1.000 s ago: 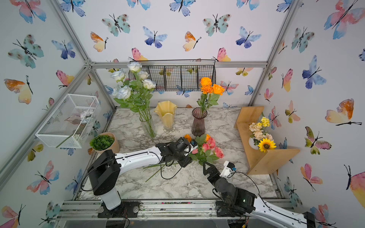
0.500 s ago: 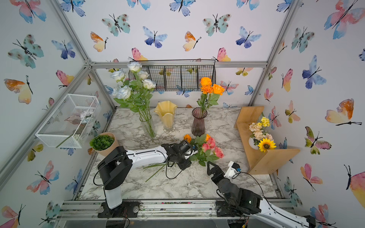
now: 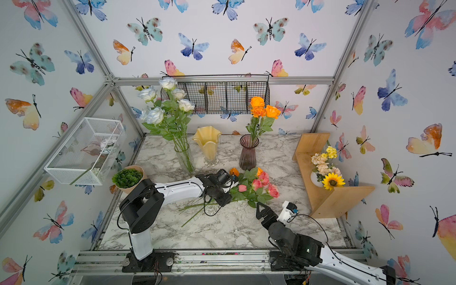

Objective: Arrange the flowers in different vases according to their colors
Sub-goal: Adjust the flower at the center of the board, then pick up the flower at the center of the board.

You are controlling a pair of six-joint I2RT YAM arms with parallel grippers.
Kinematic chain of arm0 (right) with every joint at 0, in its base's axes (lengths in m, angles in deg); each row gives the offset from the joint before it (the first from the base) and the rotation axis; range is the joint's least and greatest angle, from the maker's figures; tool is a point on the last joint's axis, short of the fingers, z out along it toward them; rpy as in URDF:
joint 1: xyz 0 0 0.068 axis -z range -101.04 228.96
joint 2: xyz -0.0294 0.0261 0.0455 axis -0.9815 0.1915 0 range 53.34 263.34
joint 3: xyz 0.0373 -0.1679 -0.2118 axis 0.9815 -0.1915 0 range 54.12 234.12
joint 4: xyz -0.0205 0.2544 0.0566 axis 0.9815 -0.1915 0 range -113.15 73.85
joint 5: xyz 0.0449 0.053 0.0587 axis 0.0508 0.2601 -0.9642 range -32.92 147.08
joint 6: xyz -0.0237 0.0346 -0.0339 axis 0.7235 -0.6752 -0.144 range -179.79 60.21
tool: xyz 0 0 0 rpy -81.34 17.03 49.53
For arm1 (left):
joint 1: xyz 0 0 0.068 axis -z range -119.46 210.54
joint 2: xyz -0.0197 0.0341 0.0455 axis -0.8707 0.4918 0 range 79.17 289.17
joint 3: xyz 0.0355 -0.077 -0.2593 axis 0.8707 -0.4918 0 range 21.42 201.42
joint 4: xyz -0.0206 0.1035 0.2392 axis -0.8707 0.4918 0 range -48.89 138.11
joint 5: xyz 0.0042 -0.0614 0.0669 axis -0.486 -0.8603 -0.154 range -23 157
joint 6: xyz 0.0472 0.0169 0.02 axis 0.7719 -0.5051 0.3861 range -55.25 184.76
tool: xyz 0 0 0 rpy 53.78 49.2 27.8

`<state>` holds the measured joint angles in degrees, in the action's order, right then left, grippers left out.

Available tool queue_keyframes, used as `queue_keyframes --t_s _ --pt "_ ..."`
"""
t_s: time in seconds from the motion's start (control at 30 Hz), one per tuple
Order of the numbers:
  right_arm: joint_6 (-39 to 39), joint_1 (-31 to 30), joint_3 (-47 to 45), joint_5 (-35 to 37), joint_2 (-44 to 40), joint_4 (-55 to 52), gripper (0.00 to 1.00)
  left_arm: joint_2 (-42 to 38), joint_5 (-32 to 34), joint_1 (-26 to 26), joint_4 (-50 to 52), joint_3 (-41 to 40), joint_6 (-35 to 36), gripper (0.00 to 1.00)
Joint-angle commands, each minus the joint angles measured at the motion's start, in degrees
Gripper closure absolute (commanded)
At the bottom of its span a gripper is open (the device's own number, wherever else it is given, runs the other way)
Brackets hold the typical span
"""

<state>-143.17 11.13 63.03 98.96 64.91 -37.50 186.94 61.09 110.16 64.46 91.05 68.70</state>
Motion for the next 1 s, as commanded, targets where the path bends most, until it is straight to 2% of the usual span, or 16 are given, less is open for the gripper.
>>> queue_keyframes --t_s 0.0,0.2,0.67,0.83,0.97 --pt "0.0 -0.2 0.6 0.6 -1.7 -2.2 0.02 -0.3 -2.0 1.0 1.4 -0.6 0.2 0.44" --pt "-0.1 -0.1 0.3 0.6 -2.9 -2.7 0.02 -0.8 -1.4 3.5 1.3 -1.9 -0.7 0.44" --pt "0.0 -0.1 1.6 0.4 -2.7 -3.1 0.01 5.7 -0.7 3.2 4.5 4.7 0.1 0.45" --pt "0.0 -0.2 2.1 0.6 -3.0 -4.0 0.01 6.3 -0.1 3.1 5.6 5.4 0.6 0.49" --pt "-0.4 -0.2 2.5 1.2 -3.7 -5.5 0.02 6.1 -1.0 3.4 6.2 4.5 0.3 0.55"
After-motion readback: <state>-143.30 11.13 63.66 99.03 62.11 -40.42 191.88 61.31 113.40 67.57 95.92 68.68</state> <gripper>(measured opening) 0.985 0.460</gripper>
